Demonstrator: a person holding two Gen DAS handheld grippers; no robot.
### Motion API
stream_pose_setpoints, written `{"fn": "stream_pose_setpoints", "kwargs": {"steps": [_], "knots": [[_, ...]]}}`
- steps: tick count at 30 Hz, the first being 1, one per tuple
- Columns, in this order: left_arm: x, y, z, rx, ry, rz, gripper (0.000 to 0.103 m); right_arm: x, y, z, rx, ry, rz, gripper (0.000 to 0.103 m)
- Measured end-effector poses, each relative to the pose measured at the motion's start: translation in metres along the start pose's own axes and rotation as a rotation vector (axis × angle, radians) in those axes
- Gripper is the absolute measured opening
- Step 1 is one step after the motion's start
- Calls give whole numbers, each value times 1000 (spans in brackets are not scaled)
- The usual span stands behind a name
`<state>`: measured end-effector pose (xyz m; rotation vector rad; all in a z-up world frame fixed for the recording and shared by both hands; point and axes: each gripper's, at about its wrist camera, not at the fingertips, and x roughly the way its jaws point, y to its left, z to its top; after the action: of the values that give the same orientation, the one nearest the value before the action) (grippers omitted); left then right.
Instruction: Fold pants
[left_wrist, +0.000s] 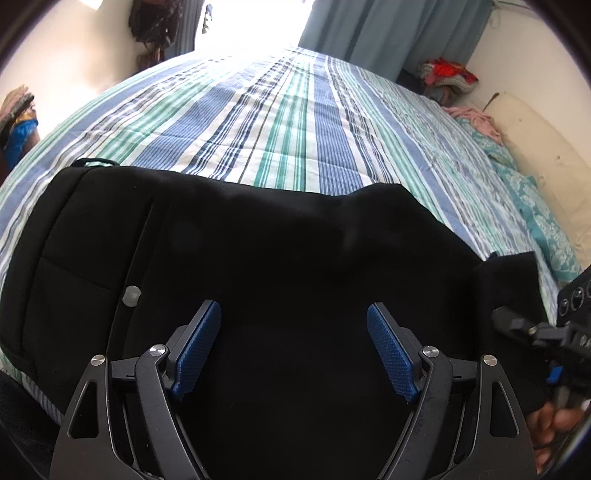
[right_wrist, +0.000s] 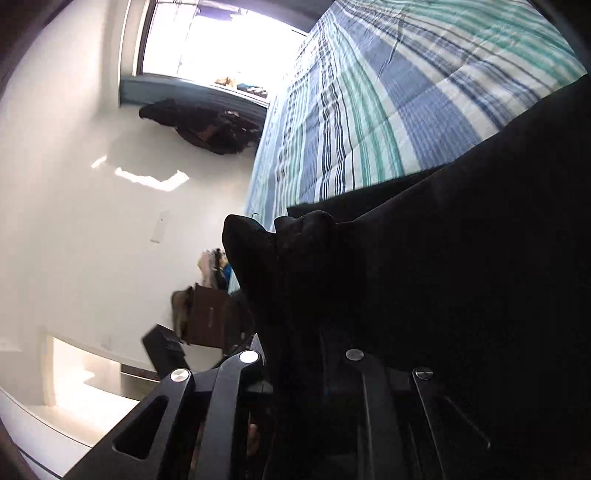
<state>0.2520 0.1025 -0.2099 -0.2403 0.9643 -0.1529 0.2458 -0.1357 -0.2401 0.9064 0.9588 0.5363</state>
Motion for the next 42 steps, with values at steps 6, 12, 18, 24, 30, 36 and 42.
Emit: {"fn": "stream_pose_setpoints", "kwargs": {"steps": [6, 12, 18, 24, 30, 36, 42], "knots": [[-18, 2, 4, -48, -8, -65, 81, 34, 63, -20, -294, 47, -172, 72], [-59, -42, 3, 55, -93, -163, 65, -84, 53, -53, -486, -167, -267, 84], [-50, -137, -17, 347, -63, -246, 47, -189, -23, -37, -285, -389, -454, 81], [18, -135, -42, 348, 129, -124, 14, -190, -11, -1, -353, -324, -407, 57], [8, -129, -49, 356, 110, -127, 11, -153, -79, -19, -248, -146, -591, 20], [10, -132, -50, 368, 100, -130, 11, -181, -48, 24, -202, -229, -541, 20], [7, -129, -52, 360, 100, -141, 11, -141, -67, 82, -112, -83, -583, 20]]}}
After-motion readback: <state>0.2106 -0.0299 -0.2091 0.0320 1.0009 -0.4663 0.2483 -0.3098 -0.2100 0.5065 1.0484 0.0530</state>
